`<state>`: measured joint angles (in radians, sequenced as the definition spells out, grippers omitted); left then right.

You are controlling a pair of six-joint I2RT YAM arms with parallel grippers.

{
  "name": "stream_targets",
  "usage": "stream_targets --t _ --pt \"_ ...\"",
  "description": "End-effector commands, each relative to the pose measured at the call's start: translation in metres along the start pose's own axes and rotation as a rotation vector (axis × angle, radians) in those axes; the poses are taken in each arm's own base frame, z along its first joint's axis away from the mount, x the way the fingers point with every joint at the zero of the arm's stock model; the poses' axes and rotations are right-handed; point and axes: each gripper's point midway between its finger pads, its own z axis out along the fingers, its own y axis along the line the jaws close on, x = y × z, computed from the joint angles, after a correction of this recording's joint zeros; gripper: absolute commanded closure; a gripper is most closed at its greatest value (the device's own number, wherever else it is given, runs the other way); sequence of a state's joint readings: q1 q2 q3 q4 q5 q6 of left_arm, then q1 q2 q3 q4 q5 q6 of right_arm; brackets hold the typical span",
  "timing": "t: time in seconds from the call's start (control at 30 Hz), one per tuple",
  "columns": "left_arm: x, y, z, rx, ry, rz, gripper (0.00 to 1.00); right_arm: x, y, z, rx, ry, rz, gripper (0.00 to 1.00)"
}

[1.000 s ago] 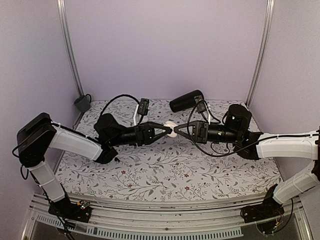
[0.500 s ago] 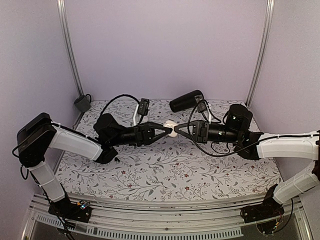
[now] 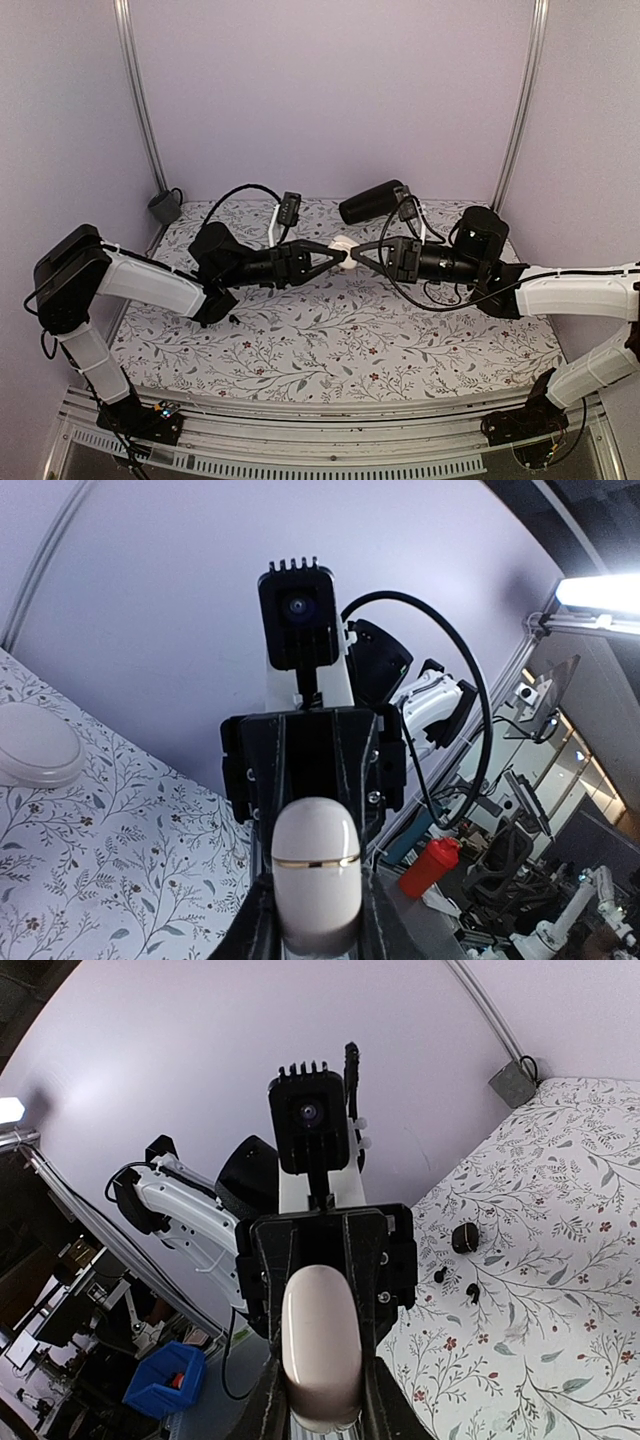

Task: Insert the wireless bluetooth earbuds into the charging case
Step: Open the charging case.

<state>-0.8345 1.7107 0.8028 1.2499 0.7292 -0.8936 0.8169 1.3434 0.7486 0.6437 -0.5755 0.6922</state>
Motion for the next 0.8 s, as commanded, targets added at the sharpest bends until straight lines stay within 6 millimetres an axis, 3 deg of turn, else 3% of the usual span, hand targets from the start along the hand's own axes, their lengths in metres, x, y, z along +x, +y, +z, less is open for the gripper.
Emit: stream_targets --t 0.0,0.1,0.2,0.57,0.77 --pt "0.002 -0.01 0.01 0.041 0.041 0.063 1.0 -0.002 -0.001 -0.004 0.043 -0.009 -0.004 0.7" --pt "0.003 -0.015 0.01 0.058 0.065 0.099 1.0 -0.002 -0.008 -0.009 0.097 -0.017 -0.015 0.55" --pt "0.004 -0.024 0.01 0.089 0.083 0.133 1.0 -0.002 -0.017 -0.013 0.157 -0.019 -0.027 0.46" --pt "0.004 -0.042 0.001 0.129 0.099 0.22 1.0 0.001 -0.036 -0.021 0.29 -0.001 -0.043 0.41" --pt "0.004 -0.04 -0.001 0.101 0.106 0.24 1.0 -0.005 -0.028 -0.021 0.275 0.01 -0.065 0.37"
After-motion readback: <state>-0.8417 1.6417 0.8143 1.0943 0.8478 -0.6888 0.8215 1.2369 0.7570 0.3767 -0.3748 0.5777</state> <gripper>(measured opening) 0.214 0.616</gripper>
